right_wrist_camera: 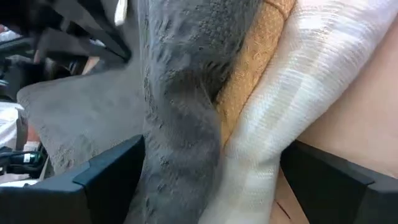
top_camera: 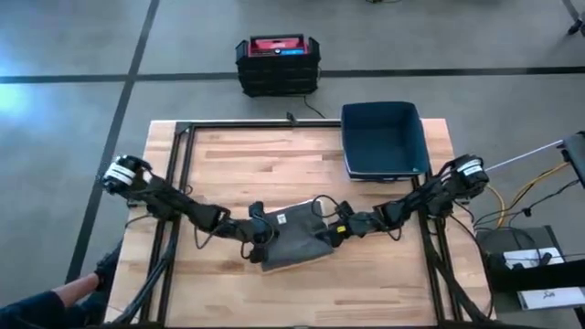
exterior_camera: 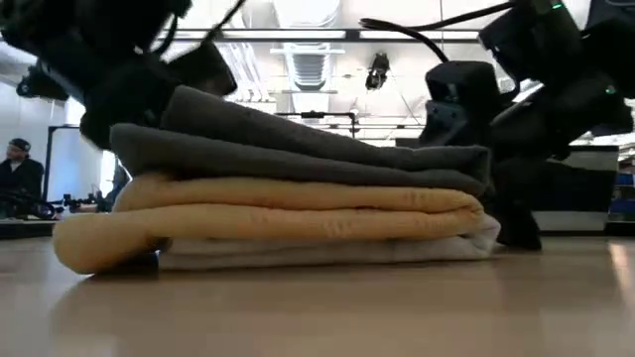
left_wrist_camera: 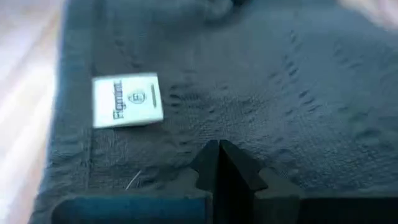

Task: Fold towel
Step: Put the stacked folded towels into the blue laundry organizer

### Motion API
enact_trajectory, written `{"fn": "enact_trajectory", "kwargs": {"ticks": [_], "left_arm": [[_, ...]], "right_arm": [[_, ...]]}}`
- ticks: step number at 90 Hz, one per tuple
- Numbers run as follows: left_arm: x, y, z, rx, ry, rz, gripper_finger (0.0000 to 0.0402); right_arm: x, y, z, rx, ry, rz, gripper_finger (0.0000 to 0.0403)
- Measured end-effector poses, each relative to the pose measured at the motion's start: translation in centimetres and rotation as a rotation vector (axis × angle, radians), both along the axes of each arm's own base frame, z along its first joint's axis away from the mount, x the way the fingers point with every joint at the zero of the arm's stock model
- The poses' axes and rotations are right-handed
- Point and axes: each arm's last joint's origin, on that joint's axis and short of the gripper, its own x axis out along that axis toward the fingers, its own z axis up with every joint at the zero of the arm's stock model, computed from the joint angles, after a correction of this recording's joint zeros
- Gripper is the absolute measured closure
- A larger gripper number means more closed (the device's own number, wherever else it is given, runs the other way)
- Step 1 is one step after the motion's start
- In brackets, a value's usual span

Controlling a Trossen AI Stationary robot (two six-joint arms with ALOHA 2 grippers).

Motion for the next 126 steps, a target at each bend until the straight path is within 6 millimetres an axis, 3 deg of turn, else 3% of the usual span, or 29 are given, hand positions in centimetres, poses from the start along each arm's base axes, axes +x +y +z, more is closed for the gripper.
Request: {"fn": "enact_trajectory", "kwargs": {"ticks": [24, 43, 54, 73, 85, 95, 111, 126], "left_arm": [[2.2, -0.8, -1.7, 0.016, 0.032, 0.009, 0.0402], [2.5, -0.9, -1.9, 0.028, 0.042, 0.001, 0.0402], [2.4, -0.9, -2.0, 0.024, 0.051, 0.001, 0.0402], [2.0, -1.3, -0.5, 0.01, 0.035, -0.012, 0.0402], [0.9, -1.6, 1.9, -0.01, 0.054, -0.041, 0.0402], [-0.4, -1.8, 4.8, -0.036, 0.06, -0.035, 0.0402], [-3.4, -1.6, 8.4, -0.082, 0.066, -0.014, 0.0402], [-5.4, -0.9, 10.0, -0.119, 0.041, 0.002, 0.0402]], "right_arm": [[1.3, -0.3, 0.4, -0.039, 0.048, 0.011, 0.0055], [3.0, 0.1, -0.4, -0.063, 0.057, 0.023, 0.0066], [4.4, 0.4, -0.5, -0.107, 0.054, 0.071, 0.0125], [5.4, 0.3, 0.6, -0.195, 0.1, 0.154, 0.0303], [5.1, 0.3, 1.5, -0.238, 0.116, 0.181, 0.0307], [4.8, 0.2, 3.1, -0.251, 0.155, 0.186, 0.0307], [4.5, -0.8, 8.0, -0.308, 0.294, 0.2, 0.0307], [4.3, -2.8, 13.2, -0.343, 0.442, 0.194, 0.0307]]}}
